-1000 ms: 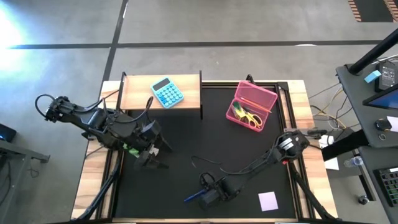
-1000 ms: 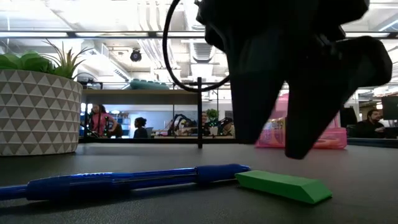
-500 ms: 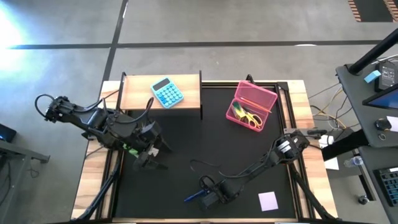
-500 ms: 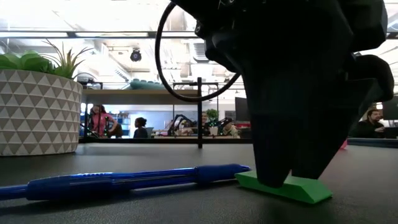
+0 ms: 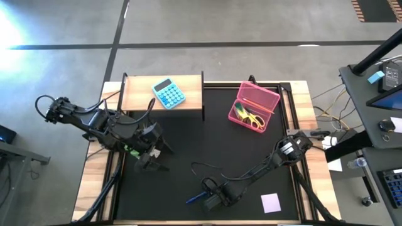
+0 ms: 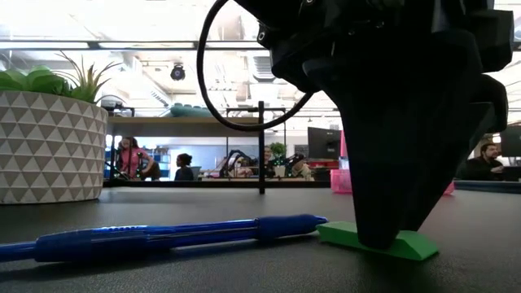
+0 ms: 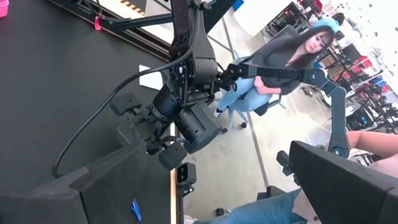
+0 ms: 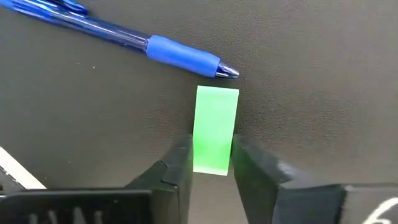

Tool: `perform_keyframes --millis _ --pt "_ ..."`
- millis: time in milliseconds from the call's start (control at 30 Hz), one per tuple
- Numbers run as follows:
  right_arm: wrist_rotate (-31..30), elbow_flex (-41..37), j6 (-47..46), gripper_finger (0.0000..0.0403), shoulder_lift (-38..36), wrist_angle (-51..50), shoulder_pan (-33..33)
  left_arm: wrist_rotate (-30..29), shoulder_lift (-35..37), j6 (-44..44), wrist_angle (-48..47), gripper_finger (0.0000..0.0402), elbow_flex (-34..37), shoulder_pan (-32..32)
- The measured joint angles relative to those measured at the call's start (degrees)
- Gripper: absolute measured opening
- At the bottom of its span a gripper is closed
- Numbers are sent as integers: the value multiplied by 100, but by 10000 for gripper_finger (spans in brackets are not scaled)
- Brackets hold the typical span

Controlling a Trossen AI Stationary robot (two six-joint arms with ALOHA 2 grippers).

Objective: Pack school essentials
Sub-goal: Put the green eraser into the pink supply box

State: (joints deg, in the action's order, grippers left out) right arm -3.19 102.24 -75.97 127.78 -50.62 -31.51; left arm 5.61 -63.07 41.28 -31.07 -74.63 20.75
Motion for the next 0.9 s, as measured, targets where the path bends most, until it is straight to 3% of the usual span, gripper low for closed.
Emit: perform_keyframes --millis 533,900 --pt "-312 -59 544 68 -524 -403 13 2 0 22 4 380 0 3" --pt "-885 -44 849 68 -1116 -1890 49 -4 -41 31 24 380 0 -2"
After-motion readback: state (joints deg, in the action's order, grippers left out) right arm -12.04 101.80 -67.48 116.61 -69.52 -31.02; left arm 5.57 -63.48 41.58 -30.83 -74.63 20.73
